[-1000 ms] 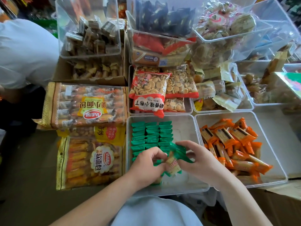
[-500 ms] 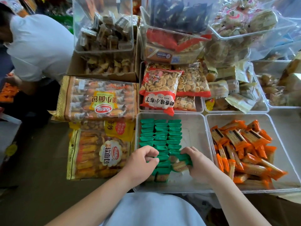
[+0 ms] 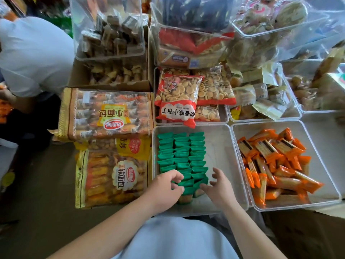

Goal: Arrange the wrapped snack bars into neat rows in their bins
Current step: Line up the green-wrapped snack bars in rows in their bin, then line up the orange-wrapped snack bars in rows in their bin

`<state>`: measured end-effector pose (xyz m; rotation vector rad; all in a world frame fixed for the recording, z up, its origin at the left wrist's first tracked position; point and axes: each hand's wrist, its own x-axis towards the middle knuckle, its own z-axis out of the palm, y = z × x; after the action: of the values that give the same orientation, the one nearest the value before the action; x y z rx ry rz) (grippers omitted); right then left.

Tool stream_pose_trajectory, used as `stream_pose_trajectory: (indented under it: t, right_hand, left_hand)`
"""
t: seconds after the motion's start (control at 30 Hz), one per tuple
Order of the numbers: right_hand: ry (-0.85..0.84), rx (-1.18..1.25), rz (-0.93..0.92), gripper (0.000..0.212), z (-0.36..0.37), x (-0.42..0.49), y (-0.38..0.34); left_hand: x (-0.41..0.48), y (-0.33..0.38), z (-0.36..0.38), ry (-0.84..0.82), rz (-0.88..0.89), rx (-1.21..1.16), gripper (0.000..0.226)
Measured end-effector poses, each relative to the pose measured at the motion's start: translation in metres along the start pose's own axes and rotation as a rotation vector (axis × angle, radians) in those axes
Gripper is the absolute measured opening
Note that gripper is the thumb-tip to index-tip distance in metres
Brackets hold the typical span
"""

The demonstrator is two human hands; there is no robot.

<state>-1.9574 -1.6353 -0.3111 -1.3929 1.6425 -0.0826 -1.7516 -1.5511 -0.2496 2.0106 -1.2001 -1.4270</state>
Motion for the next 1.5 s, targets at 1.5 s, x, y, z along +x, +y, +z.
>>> stream_pose_trajectory:
  t: [1.5]
  right_hand:
    - [0.079, -0.705, -0.437, 0.039, -0.261, -0.095, 0.078]
  left_hand:
    - [-0.015, 0.153, 0.217, 0.211, 0.139, 0.152, 0.051]
